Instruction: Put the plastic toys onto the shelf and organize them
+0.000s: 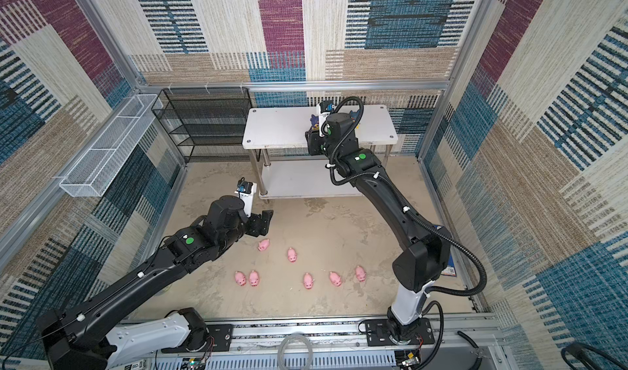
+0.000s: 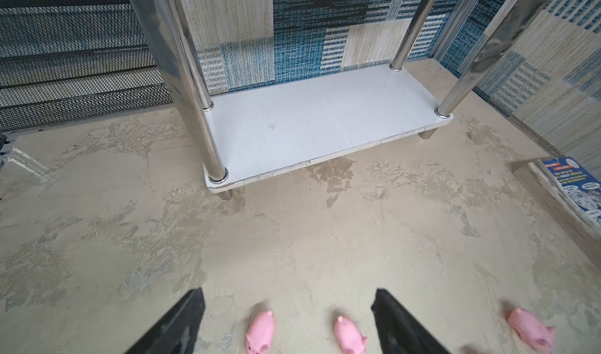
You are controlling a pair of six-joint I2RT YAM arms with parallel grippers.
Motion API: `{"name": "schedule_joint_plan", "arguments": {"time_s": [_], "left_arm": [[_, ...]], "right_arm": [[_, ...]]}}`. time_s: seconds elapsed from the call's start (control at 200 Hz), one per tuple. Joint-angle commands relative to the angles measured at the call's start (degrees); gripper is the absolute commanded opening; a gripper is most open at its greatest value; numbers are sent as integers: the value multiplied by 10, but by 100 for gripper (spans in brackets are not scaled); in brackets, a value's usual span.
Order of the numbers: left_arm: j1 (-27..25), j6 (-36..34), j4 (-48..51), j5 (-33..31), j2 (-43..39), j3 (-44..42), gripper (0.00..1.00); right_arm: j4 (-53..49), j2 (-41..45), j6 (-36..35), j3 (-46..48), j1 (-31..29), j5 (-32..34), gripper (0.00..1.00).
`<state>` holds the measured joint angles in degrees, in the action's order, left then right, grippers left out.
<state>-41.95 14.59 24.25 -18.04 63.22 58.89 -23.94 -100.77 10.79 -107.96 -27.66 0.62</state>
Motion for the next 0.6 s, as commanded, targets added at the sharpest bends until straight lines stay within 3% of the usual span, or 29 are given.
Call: {"name": "schedule_joint_plan", "arguments": {"time_s": [0.0,0.596], "left_arm": [[1,-14,-7,-7,1,-1,87],[6,-14,-11,-6,1,-6,86]], "right_arm": [[1,-6,10,-7,0,-1,45],[-11,-42,15,-42,1,-10,46]]}}
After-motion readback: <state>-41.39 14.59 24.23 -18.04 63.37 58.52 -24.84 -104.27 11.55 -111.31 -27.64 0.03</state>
